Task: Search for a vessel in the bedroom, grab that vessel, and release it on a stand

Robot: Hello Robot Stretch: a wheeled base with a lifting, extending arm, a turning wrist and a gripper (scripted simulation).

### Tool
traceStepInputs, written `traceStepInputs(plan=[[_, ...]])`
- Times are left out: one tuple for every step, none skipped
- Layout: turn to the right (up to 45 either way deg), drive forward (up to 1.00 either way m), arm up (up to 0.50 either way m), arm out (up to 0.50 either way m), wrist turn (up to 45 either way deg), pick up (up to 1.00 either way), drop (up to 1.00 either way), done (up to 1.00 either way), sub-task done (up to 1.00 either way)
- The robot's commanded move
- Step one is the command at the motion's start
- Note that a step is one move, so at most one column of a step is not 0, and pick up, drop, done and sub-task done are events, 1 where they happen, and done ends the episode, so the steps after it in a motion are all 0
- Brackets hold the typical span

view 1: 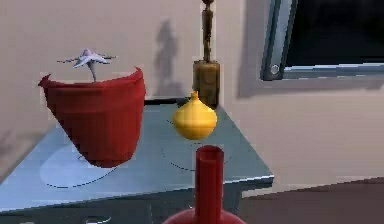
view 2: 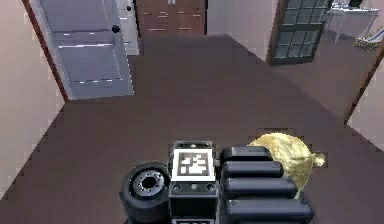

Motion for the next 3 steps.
traceStepInputs(plan=[[45.0,0.00,0.00,0.00,0.0,0.00,0.00,0.00,0.00],[24.0,0.00,0.00,0.00,0.0,0.00,0.00,0.00,0.00],[-45.0,0.00,0.00,0.00,0.0,0.00,0.00,0.00,0.00]])
